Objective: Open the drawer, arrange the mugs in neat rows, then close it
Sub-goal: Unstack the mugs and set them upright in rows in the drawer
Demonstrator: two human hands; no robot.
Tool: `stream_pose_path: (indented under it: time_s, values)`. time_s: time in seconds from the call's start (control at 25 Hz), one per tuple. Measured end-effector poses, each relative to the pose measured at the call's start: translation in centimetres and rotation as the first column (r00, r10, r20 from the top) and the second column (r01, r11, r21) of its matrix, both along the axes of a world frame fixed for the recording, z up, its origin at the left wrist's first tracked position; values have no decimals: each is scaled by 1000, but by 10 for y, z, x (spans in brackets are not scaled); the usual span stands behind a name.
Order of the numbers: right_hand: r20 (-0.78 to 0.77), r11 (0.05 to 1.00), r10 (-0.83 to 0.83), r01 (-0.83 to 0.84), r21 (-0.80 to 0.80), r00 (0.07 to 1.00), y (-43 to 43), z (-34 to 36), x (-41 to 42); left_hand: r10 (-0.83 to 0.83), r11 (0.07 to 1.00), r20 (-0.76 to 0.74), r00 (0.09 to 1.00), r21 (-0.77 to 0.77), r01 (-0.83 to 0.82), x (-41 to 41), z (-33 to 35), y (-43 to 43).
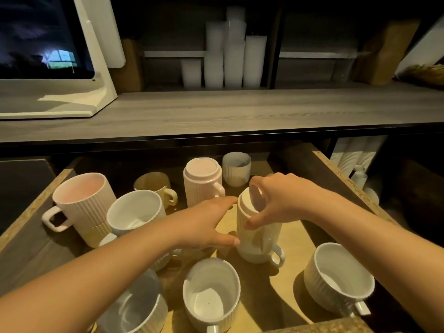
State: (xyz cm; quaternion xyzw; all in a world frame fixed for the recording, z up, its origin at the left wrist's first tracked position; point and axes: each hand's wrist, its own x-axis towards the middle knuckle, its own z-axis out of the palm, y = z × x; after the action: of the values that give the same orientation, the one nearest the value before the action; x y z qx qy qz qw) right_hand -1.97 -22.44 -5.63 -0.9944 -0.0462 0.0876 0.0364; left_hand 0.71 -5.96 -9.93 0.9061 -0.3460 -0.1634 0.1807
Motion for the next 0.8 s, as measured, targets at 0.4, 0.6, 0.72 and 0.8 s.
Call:
stream_pose_path:
  time_s: [0.4, 0.6, 0.72, 0.8]
  values:
    - [9, 756, 76, -63, 651, 997, -42, 24, 0, 31, 934, -11, 999, -357, -33, 1, 11, 7]
    - [-87, 472, 187, -12, 882, 978, -46, 14, 4, 87, 843, 69, 994, -537, -37, -1, 13, 5]
    - [-160, 400, 259, 45, 915, 952, -50, 10, 8, 119, 803, 72, 990, -593, -54, 2, 15, 9]
    - [-151, 461, 277, 7, 887, 949, -51, 10, 9, 115, 798, 77, 990, -600, -46, 4, 18, 11]
